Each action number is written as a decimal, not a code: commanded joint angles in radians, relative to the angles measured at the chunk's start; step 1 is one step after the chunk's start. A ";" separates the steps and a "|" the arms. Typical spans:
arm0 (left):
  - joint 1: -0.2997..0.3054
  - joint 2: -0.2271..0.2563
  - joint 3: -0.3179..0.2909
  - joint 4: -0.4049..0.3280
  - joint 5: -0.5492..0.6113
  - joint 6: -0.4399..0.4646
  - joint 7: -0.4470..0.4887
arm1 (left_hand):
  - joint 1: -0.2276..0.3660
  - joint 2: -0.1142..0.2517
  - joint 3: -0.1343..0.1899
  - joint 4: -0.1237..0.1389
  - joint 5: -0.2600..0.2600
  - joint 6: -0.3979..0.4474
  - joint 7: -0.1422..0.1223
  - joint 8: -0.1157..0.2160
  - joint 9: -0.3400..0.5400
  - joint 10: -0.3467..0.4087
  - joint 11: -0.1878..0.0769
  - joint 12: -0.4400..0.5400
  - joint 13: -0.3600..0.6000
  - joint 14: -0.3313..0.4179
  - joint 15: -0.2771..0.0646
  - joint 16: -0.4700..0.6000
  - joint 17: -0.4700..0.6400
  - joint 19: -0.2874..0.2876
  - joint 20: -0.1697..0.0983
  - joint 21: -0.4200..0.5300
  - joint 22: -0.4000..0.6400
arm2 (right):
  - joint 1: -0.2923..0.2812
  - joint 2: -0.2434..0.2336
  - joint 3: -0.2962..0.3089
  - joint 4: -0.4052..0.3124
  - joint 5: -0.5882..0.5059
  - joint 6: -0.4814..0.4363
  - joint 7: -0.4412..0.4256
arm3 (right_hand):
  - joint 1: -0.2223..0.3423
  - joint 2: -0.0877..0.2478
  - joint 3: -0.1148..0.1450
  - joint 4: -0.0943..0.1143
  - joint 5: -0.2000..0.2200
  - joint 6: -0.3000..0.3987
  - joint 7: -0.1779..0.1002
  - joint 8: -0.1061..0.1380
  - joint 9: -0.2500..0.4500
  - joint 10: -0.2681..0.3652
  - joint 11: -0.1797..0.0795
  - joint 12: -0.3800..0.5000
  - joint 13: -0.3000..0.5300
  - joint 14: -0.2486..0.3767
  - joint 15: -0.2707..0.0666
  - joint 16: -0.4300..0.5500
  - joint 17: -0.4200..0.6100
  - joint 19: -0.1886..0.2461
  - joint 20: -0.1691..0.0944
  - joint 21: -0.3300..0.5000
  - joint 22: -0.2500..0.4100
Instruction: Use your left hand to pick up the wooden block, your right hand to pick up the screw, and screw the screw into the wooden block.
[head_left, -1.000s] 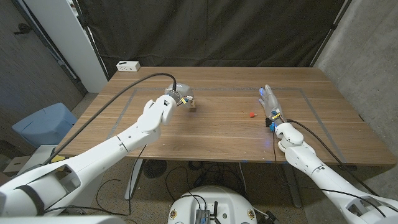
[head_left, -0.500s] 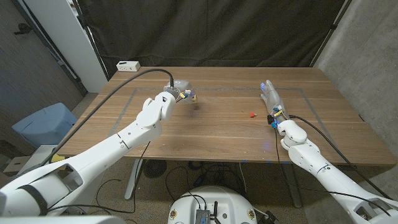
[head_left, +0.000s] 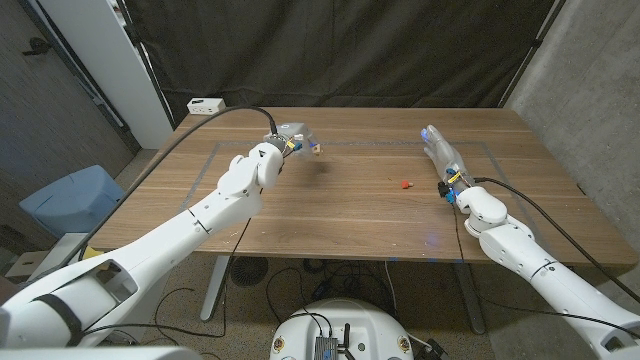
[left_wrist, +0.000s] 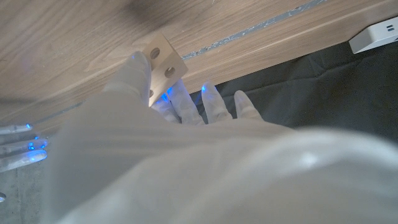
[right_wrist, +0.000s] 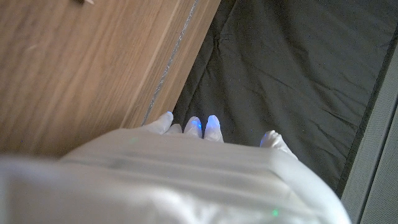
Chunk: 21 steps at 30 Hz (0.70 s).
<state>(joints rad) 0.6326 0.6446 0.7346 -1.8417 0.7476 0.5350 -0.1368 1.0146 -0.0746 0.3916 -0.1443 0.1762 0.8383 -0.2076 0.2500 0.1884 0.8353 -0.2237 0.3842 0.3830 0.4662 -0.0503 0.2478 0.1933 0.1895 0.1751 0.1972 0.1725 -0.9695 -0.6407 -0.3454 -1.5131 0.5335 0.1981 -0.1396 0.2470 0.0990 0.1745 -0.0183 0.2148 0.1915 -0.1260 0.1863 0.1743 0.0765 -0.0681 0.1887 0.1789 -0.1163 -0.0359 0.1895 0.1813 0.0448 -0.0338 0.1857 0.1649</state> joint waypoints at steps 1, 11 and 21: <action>-0.021 -0.006 -0.007 0.019 -0.136 -0.017 0.072 | 0.003 0.009 -0.004 -0.003 0.002 0.008 -0.001 -0.004 0.003 0.012 0.001 0.001 0.005 0.008 -0.088 0.003 0.003 0.000 0.008 -0.004 0.002 | -0.013 -0.091 0.007 -0.085 -0.050 -0.066 0.001 | 0.031 0.001 0.010 -0.020 0.002 0.016 -0.008 0.010 0.004 0.003 -0.008 0.001 0.004 -0.004 -0.032 0.002 0.000 0.002 -0.024 0.000 0.002; -0.024 -0.008 -0.037 0.072 -0.265 -0.125 0.169 | 0.008 0.012 -0.008 -0.005 0.003 0.007 -0.003 -0.009 0.003 0.012 0.001 -0.004 0.008 0.014 -0.097 0.004 0.003 0.005 0.003 -0.002 0.001 | -0.004 -0.119 0.007 -0.088 -0.091 -0.048 0.018 | 0.114 0.018 0.055 -0.083 0.004 0.029 0.016 0.013 0.007 0.011 -0.003 0.003 0.004 0.007 -0.026 0.005 -0.001 0.017 -0.010 0.003 0.001; -0.039 -0.034 -0.046 0.124 -0.368 -0.176 0.215 | 0.011 0.011 -0.015 -0.006 0.003 0.002 -0.007 -0.017 0.004 0.007 0.002 -0.012 0.012 -0.002 -0.084 -0.005 0.002 0.001 0.000 -0.005 0.001 | -0.004 -0.185 0.018 -0.125 -0.122 -0.078 0.049 | 0.141 0.003 0.065 -0.110 0.015 0.029 0.021 0.012 0.007 0.008 -0.002 0.002 0.005 0.006 -0.022 0.003 -0.001 0.021 -0.009 0.003 0.001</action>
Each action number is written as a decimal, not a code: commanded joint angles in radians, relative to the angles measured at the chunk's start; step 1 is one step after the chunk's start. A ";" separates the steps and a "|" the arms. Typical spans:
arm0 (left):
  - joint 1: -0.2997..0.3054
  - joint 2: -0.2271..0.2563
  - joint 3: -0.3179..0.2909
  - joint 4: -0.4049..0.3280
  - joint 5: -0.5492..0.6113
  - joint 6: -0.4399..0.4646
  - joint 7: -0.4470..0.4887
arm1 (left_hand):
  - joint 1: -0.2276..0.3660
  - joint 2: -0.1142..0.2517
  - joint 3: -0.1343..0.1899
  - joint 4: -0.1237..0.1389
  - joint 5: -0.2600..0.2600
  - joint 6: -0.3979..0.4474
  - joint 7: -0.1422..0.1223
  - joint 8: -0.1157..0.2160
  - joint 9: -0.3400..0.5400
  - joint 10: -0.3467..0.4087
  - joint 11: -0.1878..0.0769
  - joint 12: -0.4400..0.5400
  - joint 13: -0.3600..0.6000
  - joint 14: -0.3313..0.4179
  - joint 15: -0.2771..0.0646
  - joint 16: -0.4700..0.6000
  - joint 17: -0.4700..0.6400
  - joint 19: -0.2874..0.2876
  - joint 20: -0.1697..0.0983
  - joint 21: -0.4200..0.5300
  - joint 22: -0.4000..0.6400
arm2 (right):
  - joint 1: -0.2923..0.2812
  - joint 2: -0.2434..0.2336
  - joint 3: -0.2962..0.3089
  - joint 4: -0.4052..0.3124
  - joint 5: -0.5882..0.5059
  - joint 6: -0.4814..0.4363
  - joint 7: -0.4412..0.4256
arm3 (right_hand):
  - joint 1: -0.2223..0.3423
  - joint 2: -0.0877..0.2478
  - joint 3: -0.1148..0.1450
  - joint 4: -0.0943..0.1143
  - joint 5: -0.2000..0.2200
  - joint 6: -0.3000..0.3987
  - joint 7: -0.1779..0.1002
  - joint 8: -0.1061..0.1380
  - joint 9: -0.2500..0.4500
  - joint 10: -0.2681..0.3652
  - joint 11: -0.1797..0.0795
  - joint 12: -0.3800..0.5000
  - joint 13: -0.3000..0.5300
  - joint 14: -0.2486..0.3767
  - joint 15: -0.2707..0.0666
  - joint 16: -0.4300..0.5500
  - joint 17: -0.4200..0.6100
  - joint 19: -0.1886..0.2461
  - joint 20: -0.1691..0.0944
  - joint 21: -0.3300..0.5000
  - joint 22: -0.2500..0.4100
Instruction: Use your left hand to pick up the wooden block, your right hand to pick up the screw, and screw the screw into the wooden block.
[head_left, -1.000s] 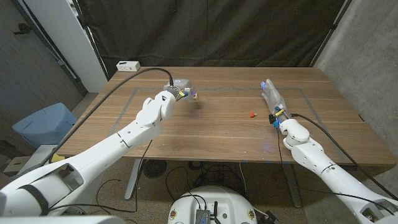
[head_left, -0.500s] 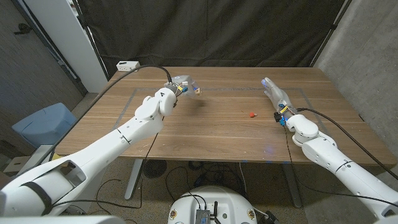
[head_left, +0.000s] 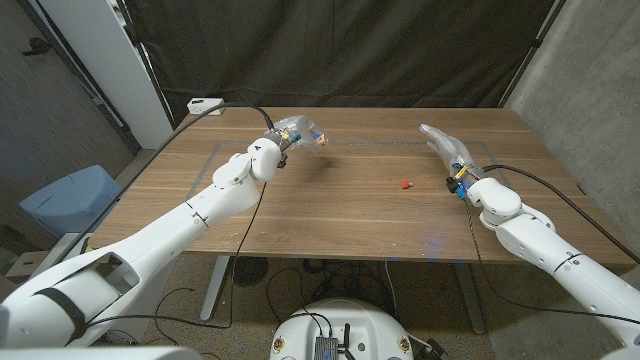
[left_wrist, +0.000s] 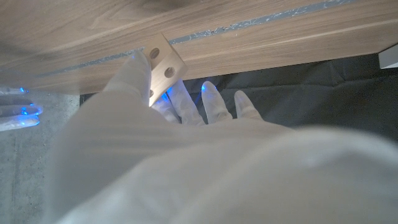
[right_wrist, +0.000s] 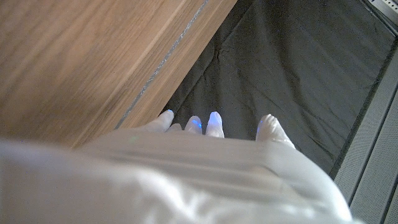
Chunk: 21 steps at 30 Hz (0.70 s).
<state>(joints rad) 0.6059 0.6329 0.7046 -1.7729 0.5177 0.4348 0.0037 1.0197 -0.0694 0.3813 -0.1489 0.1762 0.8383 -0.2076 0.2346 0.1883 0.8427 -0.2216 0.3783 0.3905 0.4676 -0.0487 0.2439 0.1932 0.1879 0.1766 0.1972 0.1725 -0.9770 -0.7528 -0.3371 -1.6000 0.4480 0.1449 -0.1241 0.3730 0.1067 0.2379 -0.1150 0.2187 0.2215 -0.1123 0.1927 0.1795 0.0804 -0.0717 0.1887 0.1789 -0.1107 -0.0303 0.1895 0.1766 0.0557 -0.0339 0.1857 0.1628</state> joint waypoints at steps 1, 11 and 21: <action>-0.014 -0.024 -0.016 0.060 -0.146 -0.081 0.079 | 0.006 0.006 -0.005 -0.001 0.003 0.001 -0.007 -0.002 0.004 -0.001 0.000 -0.007 0.004 -0.004 -0.086 -0.002 0.002 0.002 -0.002 -0.005 0.001 | 0.004 -0.079 0.009 -0.039 -0.039 -0.026 0.039 | 0.016 -0.007 0.001 -0.015 0.011 -0.001 0.008 0.005 0.002 0.004 0.002 0.001 0.005 0.000 -0.028 0.003 0.003 0.010 -0.009 0.003 0.003; -0.011 -0.054 -0.049 0.140 -0.284 -0.181 0.131 | 0.003 0.012 -0.009 0.002 0.003 0.000 -0.005 -0.005 0.004 -0.007 0.000 -0.012 0.006 -0.005 -0.091 -0.003 0.003 -0.003 -0.004 -0.007 0.001 | 0.020 -0.148 0.011 -0.058 -0.065 -0.049 0.103 | 0.038 -0.043 0.001 -0.042 0.010 -0.026 0.007 -0.004 0.004 -0.021 0.016 -0.006 0.006 -0.017 -0.010 -0.002 0.005 -0.007 -0.006 -0.005 0.003; -0.028 -0.090 -0.051 0.198 -0.372 -0.188 0.154 | 0.001 0.019 -0.013 0.005 0.004 0.003 -0.005 -0.007 0.005 -0.012 0.000 -0.019 0.008 -0.006 -0.082 -0.004 0.004 -0.009 -0.010 -0.009 0.001 | 0.053 -0.204 -0.002 -0.059 -0.100 -0.081 0.164 | 0.061 -0.062 0.006 -0.055 0.010 -0.027 -0.008 -0.001 0.005 -0.041 0.001 -0.008 0.006 -0.029 -0.005 -0.003 0.006 -0.020 -0.002 -0.006 0.004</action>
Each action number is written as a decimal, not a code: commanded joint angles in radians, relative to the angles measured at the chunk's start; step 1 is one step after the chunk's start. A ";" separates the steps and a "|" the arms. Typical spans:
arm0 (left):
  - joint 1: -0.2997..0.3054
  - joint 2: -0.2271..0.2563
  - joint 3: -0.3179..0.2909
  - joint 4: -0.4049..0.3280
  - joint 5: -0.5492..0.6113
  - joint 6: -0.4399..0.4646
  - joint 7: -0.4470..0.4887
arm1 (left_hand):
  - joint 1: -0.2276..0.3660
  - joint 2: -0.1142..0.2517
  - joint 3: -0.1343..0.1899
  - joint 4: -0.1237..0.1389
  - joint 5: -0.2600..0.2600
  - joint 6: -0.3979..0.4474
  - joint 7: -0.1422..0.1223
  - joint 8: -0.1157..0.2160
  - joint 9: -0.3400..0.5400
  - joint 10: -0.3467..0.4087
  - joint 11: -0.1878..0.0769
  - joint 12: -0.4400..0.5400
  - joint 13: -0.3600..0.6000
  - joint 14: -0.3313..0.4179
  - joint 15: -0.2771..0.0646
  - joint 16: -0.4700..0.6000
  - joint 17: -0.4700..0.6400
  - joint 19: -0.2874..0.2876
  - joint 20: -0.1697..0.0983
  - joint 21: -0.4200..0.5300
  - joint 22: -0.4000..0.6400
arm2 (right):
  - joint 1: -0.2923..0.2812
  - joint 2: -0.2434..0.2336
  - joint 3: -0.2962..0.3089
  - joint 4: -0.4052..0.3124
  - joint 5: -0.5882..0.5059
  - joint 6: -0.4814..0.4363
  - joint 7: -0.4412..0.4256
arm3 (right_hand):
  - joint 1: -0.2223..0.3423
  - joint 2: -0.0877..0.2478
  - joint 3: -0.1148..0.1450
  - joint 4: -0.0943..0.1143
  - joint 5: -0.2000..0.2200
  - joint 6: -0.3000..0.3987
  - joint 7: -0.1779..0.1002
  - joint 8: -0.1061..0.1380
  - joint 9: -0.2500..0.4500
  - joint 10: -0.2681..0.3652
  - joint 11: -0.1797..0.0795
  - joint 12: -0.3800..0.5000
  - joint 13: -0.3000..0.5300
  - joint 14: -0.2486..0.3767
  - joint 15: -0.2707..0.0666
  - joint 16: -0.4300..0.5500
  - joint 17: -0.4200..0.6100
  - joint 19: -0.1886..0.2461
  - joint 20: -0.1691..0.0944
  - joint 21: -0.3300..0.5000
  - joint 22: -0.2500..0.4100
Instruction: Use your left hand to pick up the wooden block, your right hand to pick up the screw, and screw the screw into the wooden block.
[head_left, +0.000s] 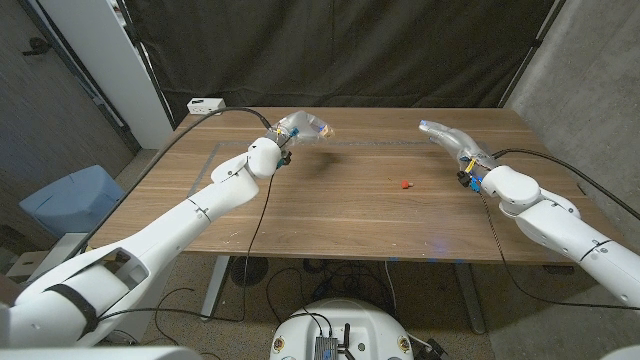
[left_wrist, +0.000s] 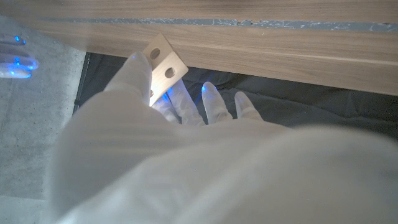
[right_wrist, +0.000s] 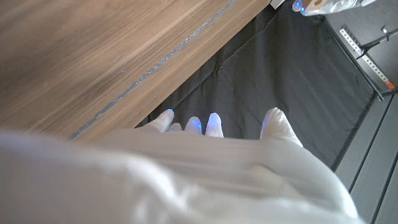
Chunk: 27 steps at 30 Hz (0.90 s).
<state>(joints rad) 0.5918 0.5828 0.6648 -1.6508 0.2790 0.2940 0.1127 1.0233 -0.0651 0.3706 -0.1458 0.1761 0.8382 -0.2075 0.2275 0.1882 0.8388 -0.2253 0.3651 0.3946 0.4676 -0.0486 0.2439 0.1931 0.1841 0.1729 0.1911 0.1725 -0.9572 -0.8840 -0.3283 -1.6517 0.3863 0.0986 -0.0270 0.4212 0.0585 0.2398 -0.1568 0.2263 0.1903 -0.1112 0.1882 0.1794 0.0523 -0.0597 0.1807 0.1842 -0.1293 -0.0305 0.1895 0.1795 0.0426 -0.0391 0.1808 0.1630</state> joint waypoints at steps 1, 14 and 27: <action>-0.015 -0.043 -0.013 0.081 -0.144 -0.047 0.045 | -0.003 0.015 -0.003 0.002 0.004 -0.001 -0.004 -0.002 0.005 -0.010 0.003 -0.008 0.005 -0.007 -0.081 -0.004 0.004 -0.008 -0.006 -0.003 0.001 | 0.037 -0.079 -0.013 -0.006 -0.041 -0.039 0.074 | 0.015 -0.015 0.005 -0.014 0.003 0.007 -0.012 0.005 0.005 -0.012 -0.013 0.001 0.001 -0.011 -0.005 -0.003 0.003 -0.008 0.004 -0.001 0.004; -0.024 -0.069 -0.014 0.131 -0.250 -0.090 0.050 | -0.010 0.022 -0.012 0.006 0.005 -0.023 0.000 -0.015 0.005 -0.027 0.003 -0.023 0.008 -0.027 -0.085 -0.012 0.005 -0.023 -0.002 -0.005 0.001 | 0.059 -0.156 -0.039 -0.037 -0.132 -0.095 0.108 | 0.063 -0.030 0.022 -0.024 -0.003 0.037 -0.043 0.018 0.007 -0.002 -0.057 0.009 0.001 -0.004 -0.013 0.003 0.003 -0.006 0.004 0.003 0.003; -0.036 -0.078 -0.009 0.140 -0.324 -0.081 0.030 | -0.008 0.022 -0.018 0.003 0.005 -0.032 -0.004 -0.019 0.005 -0.039 0.004 -0.034 0.010 -0.038 -0.077 -0.017 0.006 -0.034 0.007 -0.006 0.002 | 0.087 -0.231 -0.064 -0.068 -0.244 -0.116 0.154 | 0.102 -0.041 0.035 -0.028 -0.013 0.047 -0.061 0.020 0.008 -0.019 -0.069 0.004 0.001 0.005 -0.019 0.007 0.003 0.003 0.005 0.006 0.003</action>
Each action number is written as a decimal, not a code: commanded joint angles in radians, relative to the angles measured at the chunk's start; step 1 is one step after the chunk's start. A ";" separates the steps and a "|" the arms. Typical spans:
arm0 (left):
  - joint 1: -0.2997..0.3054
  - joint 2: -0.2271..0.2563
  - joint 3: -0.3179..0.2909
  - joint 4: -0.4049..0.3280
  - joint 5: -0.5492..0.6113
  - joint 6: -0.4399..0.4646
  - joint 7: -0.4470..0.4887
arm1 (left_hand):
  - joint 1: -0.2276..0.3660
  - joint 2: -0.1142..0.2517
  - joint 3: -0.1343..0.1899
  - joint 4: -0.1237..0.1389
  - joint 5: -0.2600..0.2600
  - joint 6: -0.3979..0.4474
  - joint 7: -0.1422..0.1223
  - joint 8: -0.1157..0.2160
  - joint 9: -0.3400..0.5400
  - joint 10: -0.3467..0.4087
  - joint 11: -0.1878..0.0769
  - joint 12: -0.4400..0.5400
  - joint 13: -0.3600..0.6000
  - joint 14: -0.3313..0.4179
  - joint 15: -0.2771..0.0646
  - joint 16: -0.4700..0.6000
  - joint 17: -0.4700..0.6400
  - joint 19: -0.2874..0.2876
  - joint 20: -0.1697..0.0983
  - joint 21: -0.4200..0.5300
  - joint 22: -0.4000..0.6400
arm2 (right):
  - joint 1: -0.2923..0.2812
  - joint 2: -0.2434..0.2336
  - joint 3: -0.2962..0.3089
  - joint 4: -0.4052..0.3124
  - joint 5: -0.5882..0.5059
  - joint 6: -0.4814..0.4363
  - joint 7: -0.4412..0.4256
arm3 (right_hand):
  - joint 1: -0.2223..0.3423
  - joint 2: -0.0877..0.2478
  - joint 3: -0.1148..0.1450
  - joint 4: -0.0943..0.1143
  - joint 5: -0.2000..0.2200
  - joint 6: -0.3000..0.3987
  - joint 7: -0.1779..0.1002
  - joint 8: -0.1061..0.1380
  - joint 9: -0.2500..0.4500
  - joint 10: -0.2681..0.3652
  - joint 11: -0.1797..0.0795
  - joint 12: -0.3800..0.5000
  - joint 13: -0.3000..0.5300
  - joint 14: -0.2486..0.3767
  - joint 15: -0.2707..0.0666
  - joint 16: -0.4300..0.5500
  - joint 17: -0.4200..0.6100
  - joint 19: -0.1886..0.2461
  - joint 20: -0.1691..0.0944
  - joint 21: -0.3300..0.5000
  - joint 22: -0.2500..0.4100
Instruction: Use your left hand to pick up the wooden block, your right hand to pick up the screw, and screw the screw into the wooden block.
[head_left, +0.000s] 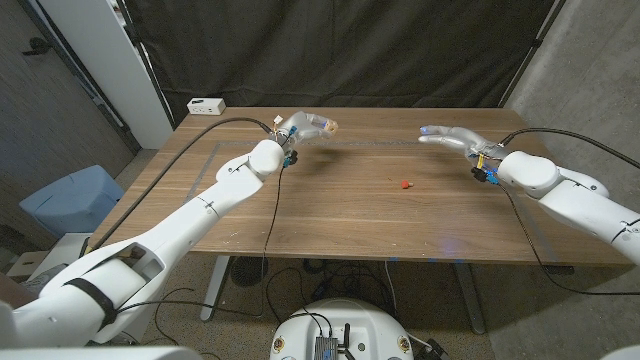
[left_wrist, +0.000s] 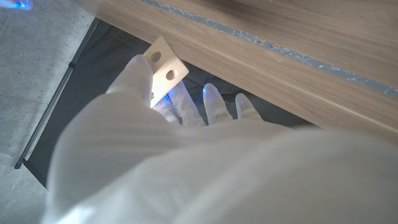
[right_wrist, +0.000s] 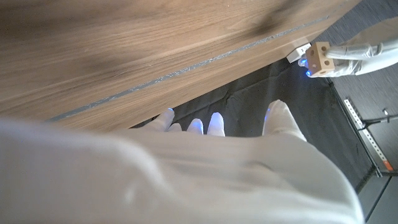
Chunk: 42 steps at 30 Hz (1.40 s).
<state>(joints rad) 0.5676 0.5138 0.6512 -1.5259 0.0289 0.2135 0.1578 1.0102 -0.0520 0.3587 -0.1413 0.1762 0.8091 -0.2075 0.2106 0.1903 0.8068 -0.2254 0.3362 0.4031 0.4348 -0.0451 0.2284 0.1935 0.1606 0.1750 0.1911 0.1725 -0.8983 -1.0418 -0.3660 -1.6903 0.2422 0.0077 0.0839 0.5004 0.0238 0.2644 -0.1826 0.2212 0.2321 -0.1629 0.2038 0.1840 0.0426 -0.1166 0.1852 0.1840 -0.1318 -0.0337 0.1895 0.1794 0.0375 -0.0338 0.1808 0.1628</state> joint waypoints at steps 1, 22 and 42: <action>-0.014 -0.008 0.006 0.016 -0.077 -0.002 -0.020 | 0.005 0.009 -0.006 -0.002 0.005 -0.003 -0.003 -0.003 0.003 -0.008 0.004 -0.006 0.001 -0.006 -0.079 -0.002 0.005 -0.011 0.006 -0.006 0.002 | 0.031 -0.081 -0.028 -0.035 -0.112 -0.029 0.048 | 0.031 -0.009 0.013 -0.002 -0.010 0.005 -0.009 0.004 0.003 -0.016 -0.017 -0.002 0.001 0.007 -0.017 0.007 0.003 0.012 0.000 0.007 0.003; -0.037 -0.007 0.008 0.043 -0.170 -0.012 -0.081 | 0.005 0.014 -0.021 -0.004 0.005 -0.020 -0.009 -0.009 0.002 -0.034 0.004 -0.037 0.005 -0.069 -0.062 -0.022 0.005 -0.083 0.005 -0.012 0.002 | 0.073 -0.138 -0.068 -0.080 -0.318 0.005 0.110 | 0.096 -0.039 0.032 0.002 -0.028 -0.048 -0.022 -0.013 0.006 -0.086 -0.024 -0.011 0.002 -0.004 -0.017 0.002 0.004 0.018 0.018 0.008 0.004; -0.067 -0.019 0.025 0.103 -0.222 -0.065 -0.159 | 0.000 0.018 -0.025 -0.001 0.004 -0.022 -0.009 -0.008 0.002 -0.040 0.004 -0.048 0.006 -0.078 -0.059 -0.021 0.005 -0.106 0.008 -0.011 0.002 | 0.131 -0.124 -0.097 -0.031 -0.484 0.147 0.150 | 0.129 -0.052 0.040 0.004 -0.031 -0.038 -0.050 -0.005 0.008 -0.100 -0.042 -0.005 0.002 0.014 -0.025 0.008 0.004 0.040 0.017 0.014 0.005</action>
<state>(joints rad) 0.5162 0.5016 0.6670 -1.4491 -0.1678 0.1666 0.0352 1.0103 -0.0443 0.3355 -0.1425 0.1763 0.7914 -0.2147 0.2066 0.1898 0.7711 -0.2253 0.2917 0.4061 0.3566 -0.0415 0.2070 0.1952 0.0624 0.1766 0.1810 0.1725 -0.8044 -1.1723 -0.4442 -1.7507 -0.1545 0.0813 0.2054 0.6151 -0.0272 0.2943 -0.1793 0.1923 0.1943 -0.2044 0.1920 0.1888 -0.0524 -0.1537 0.1808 0.1837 -0.1268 -0.0357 0.1895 0.1792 0.0681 -0.0178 0.1858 0.1654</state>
